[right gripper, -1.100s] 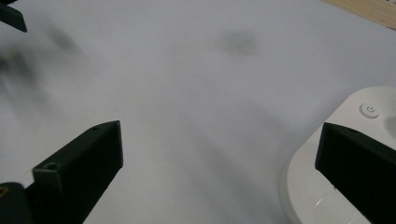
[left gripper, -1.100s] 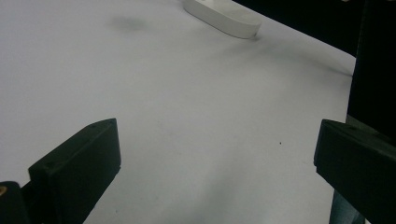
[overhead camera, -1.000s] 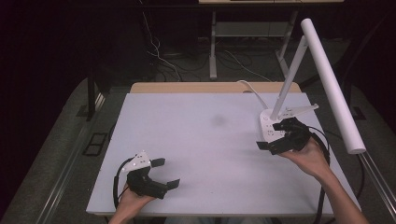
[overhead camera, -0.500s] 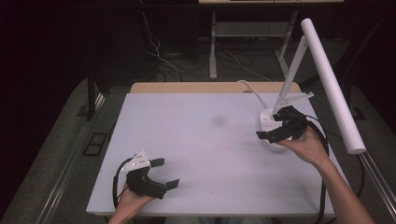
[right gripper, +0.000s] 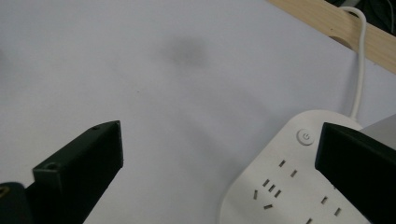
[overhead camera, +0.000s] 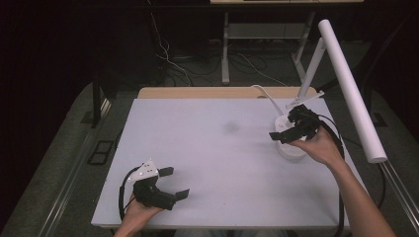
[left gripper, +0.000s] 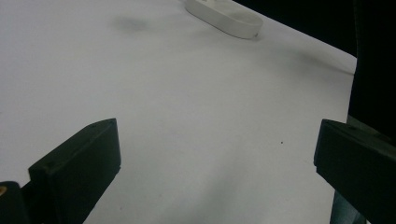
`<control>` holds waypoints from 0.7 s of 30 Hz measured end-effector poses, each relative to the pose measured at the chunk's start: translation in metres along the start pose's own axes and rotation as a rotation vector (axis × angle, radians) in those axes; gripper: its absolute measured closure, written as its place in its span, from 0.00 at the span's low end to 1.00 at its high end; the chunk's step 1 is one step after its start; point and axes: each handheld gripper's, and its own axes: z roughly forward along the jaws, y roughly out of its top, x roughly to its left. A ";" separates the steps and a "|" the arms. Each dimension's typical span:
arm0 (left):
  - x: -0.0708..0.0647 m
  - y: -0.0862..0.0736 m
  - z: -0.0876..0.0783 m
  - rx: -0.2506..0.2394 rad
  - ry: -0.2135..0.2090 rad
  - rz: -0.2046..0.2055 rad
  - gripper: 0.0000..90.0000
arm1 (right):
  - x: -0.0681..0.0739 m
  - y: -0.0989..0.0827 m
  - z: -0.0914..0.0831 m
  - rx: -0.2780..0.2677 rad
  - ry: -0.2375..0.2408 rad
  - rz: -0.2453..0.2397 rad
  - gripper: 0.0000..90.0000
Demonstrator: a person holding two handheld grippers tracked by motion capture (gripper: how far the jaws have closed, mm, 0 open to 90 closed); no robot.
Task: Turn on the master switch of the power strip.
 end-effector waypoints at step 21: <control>0.000 0.000 -0.002 0.000 0.003 0.004 0.00 | -0.015 0.026 0.016 0.082 -0.102 -0.045 0.35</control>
